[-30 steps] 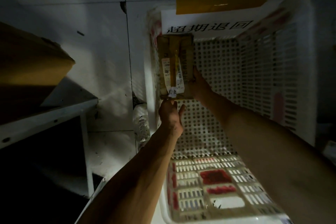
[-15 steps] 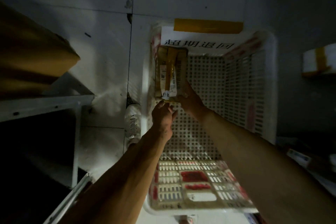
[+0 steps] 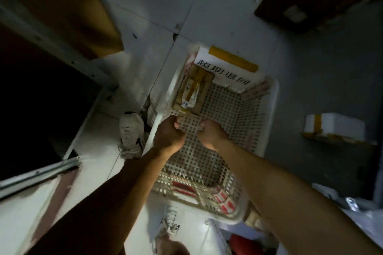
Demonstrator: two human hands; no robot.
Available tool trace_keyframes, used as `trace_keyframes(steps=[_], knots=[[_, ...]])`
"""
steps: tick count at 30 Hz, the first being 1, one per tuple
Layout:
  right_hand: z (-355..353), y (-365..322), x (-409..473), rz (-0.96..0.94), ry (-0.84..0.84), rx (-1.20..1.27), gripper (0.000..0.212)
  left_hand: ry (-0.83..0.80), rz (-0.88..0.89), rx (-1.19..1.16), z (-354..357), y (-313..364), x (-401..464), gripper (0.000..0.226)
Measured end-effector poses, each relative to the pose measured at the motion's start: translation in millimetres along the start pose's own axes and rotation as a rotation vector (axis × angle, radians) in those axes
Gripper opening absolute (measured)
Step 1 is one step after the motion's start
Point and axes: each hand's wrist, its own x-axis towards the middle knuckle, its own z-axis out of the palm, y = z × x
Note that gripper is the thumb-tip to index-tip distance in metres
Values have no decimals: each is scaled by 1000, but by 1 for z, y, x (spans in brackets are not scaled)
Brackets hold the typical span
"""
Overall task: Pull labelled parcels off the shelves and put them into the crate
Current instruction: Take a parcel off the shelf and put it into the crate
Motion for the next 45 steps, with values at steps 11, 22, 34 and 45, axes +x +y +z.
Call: trace_keyframes(steps=[11,22,34,45], knots=[[53,-51,-78,-363,7,-681,39,87,26,470,-64,-68,-109,45],[169,-119,-118,-639,1,-1061,42,207,-152,568,-113,-180,-184,55],[305,-167,-200,-846,-82,-1356,39,370,-347,326,-135,-303,-297,47],[464,-191,-312,-1243,-103,-1782,33,483,-616,122,-122,-418,-440,51]])
